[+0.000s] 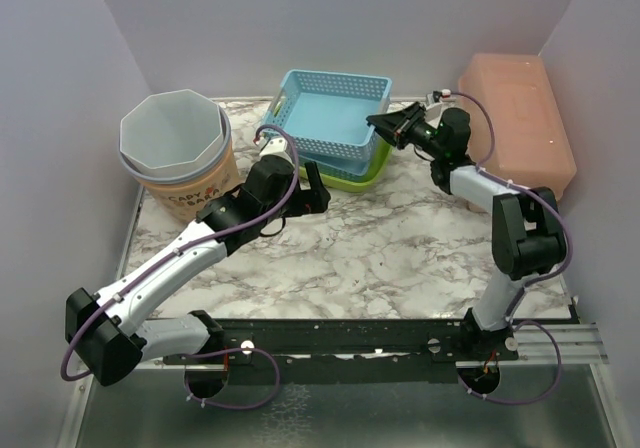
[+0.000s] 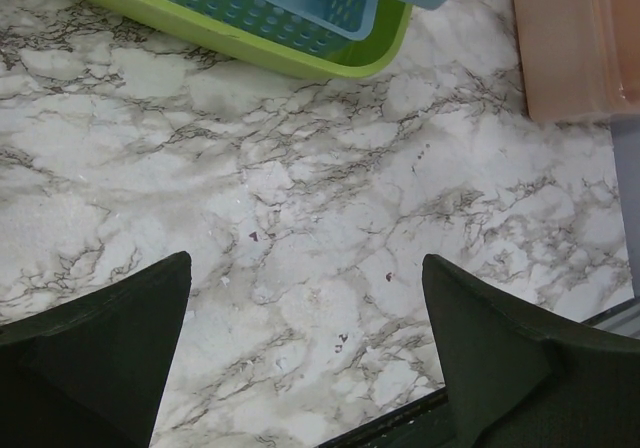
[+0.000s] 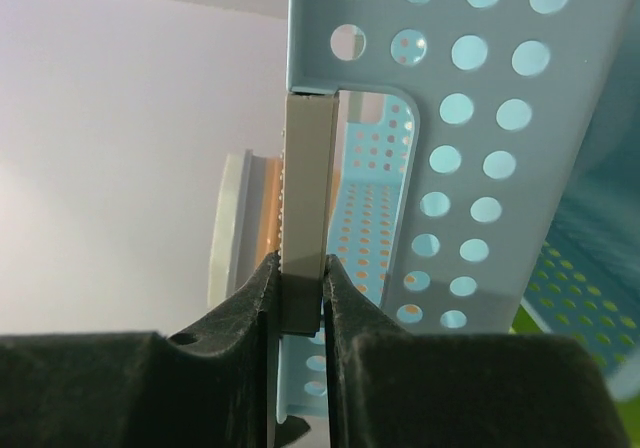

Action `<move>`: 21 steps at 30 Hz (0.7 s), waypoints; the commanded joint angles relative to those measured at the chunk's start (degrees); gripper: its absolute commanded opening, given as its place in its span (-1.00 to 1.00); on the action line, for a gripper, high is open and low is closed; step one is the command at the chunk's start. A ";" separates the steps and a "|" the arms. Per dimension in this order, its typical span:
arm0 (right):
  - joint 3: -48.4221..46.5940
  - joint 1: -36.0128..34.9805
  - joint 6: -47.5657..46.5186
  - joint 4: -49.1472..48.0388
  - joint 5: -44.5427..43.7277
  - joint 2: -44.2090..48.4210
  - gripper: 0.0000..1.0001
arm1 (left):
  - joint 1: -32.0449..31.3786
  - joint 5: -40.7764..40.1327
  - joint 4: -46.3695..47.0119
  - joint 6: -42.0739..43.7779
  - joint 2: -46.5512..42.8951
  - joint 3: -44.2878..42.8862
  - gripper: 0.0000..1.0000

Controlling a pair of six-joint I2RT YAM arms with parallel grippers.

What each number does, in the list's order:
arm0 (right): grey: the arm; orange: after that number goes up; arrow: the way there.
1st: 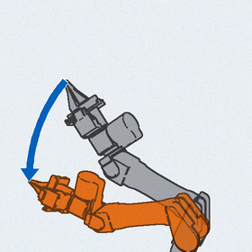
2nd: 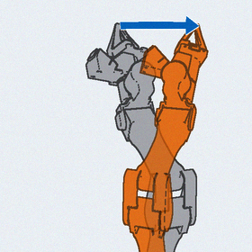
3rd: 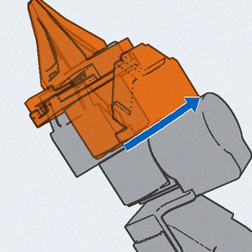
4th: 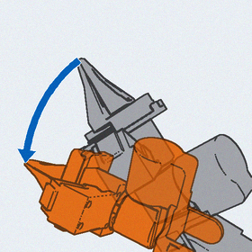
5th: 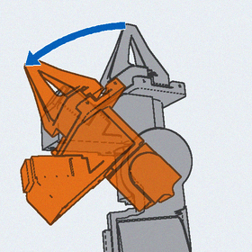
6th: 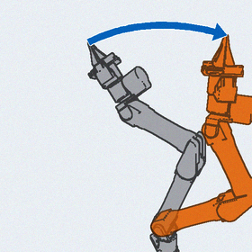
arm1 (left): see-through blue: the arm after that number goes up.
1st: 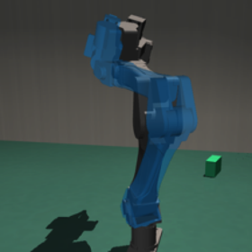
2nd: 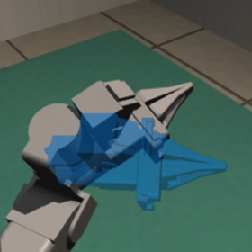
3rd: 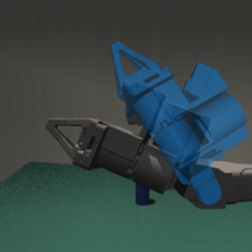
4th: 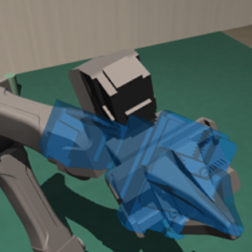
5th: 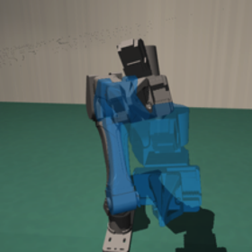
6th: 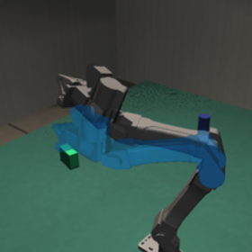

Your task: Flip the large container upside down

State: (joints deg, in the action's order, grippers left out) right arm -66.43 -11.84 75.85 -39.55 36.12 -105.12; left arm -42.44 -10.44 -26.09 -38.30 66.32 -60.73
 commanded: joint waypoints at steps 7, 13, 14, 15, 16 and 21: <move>21.38 1.82 -2.91 -1.76 -5.21 8.87 -0.68 | 0.33 0.12 -0.19 0.86 1.13 -0.40 0.98; 22.28 1.77 2.74 -9.99 -4.04 5.48 -0.46 | 0.32 1.01 -0.27 1.04 2.49 -1.66 0.98; 22.09 1.77 4.20 -11.70 -4.08 4.75 -0.42 | 0.30 1.03 -0.24 1.04 2.49 -1.67 0.98; 21.97 1.81 5.60 -13.34 -4.12 3.87 -0.37 | 0.29 0.97 -0.23 0.99 2.44 -1.55 0.98; 21.65 1.77 6.77 -14.86 -4.00 3.08 -0.31 | 0.30 0.83 -0.24 0.96 2.41 -1.47 0.98; 20.22 1.81 8.24 -15.31 -5.18 0.87 -0.25 | 0.32 0.45 -0.21 0.57 1.96 -0.72 0.98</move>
State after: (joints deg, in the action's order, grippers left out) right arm -44.99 -10.37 81.03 -51.96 32.38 -102.28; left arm -42.37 -10.39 -26.15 -38.06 68.75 -60.73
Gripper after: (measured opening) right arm 0.352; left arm 0.987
